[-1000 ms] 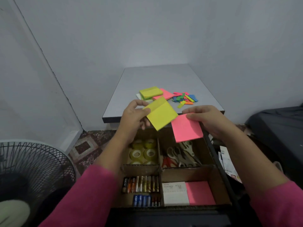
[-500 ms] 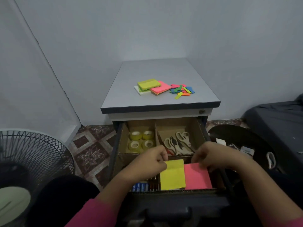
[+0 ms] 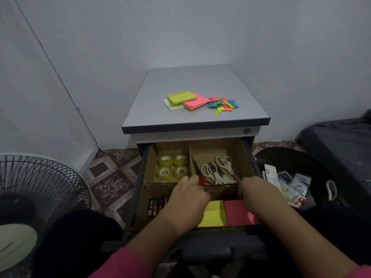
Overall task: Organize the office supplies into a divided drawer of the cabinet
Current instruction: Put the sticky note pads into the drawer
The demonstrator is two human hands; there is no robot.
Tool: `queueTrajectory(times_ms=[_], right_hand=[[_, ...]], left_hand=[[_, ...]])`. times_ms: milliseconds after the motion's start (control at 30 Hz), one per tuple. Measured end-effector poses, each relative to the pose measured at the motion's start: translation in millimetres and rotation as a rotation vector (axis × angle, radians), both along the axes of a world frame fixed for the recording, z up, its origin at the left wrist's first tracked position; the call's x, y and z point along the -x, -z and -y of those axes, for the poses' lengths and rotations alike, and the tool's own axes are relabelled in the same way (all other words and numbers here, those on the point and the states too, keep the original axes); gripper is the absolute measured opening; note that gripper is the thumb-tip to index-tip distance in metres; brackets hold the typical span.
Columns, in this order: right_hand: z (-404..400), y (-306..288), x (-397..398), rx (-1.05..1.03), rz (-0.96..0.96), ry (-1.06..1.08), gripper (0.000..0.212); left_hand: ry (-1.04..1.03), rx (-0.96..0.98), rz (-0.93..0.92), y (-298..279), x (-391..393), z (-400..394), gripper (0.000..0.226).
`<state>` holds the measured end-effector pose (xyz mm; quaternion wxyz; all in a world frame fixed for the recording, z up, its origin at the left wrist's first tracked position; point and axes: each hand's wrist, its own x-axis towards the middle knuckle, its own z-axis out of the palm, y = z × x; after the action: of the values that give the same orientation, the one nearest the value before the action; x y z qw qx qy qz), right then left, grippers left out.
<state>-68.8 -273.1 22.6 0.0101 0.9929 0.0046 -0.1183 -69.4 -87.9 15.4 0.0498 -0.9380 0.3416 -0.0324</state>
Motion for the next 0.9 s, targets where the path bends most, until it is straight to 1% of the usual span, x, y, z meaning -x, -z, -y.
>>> queueTrajectory(times_ms=[67, 133, 167, 233, 367, 500, 600, 767, 900], right_hand=[[-1.5, -2.9, 1.4, 0.016, 0.009, 0.019, 0.024], [-2.4, -0.8, 1.3, -0.004, -0.007, 0.018, 0.020], [-3.1, 2.2, 1.5, -0.017, -0.028, 0.006, 0.019], [-5.7, 10.7, 1.6, -0.021, -0.107, -0.021, 0.016], [-9.9, 28.5, -5.2, 0.031, -0.318, -0.058, 0.029], [-10.7, 37.1, -13.9, 0.086, -0.440, -0.098, 0.034], [-11.4, 38.7, -16.2, 0.110, -0.467, -0.106, 0.036], [-9.5, 42.9, -17.4, 0.114, -0.468, -0.121, 0.036], [-8.2, 43.8, -17.5, 0.098, -0.454, -0.129, 0.035]], left_hand=[[0.058, -0.038, 0.000, 1.0, 0.2, 0.2, 0.020], [0.107, -0.031, -0.009, 1.3, 1.8, 2.1, 0.025], [0.118, -0.003, -0.012, 2.9, 2.5, 3.1, 0.030], [0.105, -0.006, -0.080, 2.5, 2.7, 4.1, 0.037], [0.136, -0.107, -0.114, -1.3, 3.5, 7.2, 0.041], [0.140, -0.220, -0.120, 0.7, 2.3, 11.4, 0.037], [0.145, -0.267, -0.100, 5.1, -0.4, 12.8, 0.033], [0.148, -0.275, -0.076, 8.8, -1.3, 12.9, 0.030], [0.137, -0.299, -0.101, 9.5, -2.3, 13.9, 0.031]])
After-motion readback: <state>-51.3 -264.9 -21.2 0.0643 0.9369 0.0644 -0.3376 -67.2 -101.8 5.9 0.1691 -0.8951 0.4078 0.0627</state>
